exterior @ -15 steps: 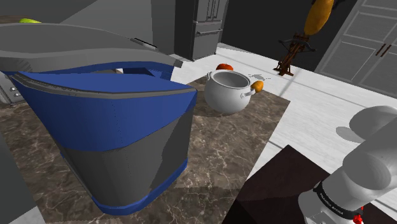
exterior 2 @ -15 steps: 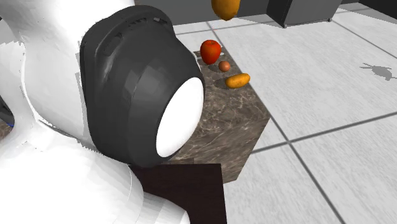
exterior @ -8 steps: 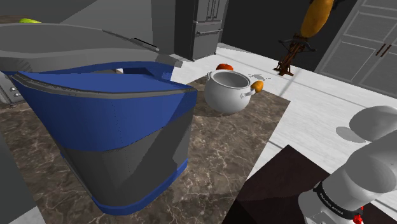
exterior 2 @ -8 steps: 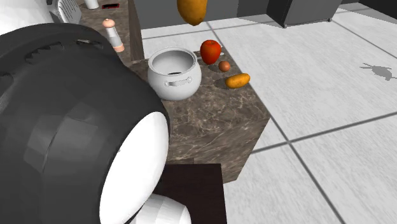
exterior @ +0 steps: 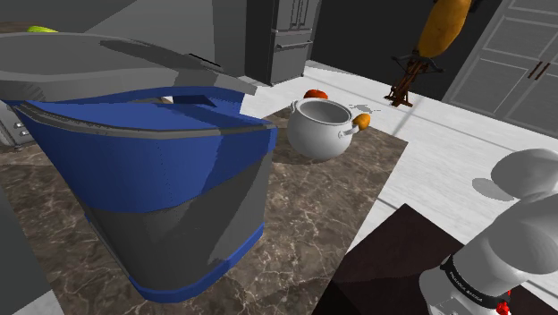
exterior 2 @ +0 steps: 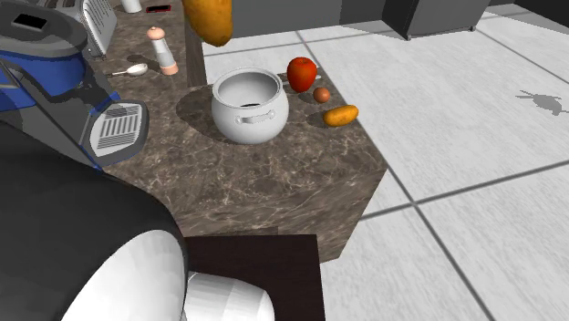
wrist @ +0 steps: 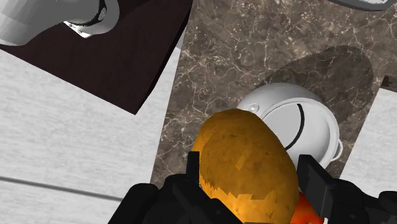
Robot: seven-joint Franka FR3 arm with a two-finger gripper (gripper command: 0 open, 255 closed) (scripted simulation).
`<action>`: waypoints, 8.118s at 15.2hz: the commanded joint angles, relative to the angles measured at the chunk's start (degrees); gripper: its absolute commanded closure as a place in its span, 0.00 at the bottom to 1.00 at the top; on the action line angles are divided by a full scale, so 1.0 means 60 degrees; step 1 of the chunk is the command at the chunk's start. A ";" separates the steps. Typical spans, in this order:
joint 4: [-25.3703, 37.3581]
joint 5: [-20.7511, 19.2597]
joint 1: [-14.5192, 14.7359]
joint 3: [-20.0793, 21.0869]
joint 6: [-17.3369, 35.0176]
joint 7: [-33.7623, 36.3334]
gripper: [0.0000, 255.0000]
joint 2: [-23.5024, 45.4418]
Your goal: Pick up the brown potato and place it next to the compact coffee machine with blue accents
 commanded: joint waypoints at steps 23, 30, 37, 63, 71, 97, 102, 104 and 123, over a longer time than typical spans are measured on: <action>0.0343 0.1675 0.0815 0.4974 0.0017 0.6383 1.00 -0.0572; -0.0200 0.1859 0.0917 0.5653 0.0622 0.7071 1.00 -0.0699; -0.1909 0.2135 0.1120 0.5375 0.1524 0.6694 1.00 -0.1537; -0.6677 0.2912 0.1710 0.5467 0.4508 0.5960 1.00 -0.3373; -0.7838 0.3174 0.1853 0.5696 0.5410 0.5827 1.00 -0.3649; -1.0864 0.4205 0.2141 0.6985 0.8616 0.5521 1.00 -0.3531; -1.1310 0.4424 0.2132 0.7339 0.9323 0.5477 1.00 -0.3285; -1.1476 0.4510 0.2118 0.7492 0.9618 0.5462 1.00 -0.3162; -1.2295 0.4911 0.1882 0.8526 1.1566 0.5442 1.00 -0.2064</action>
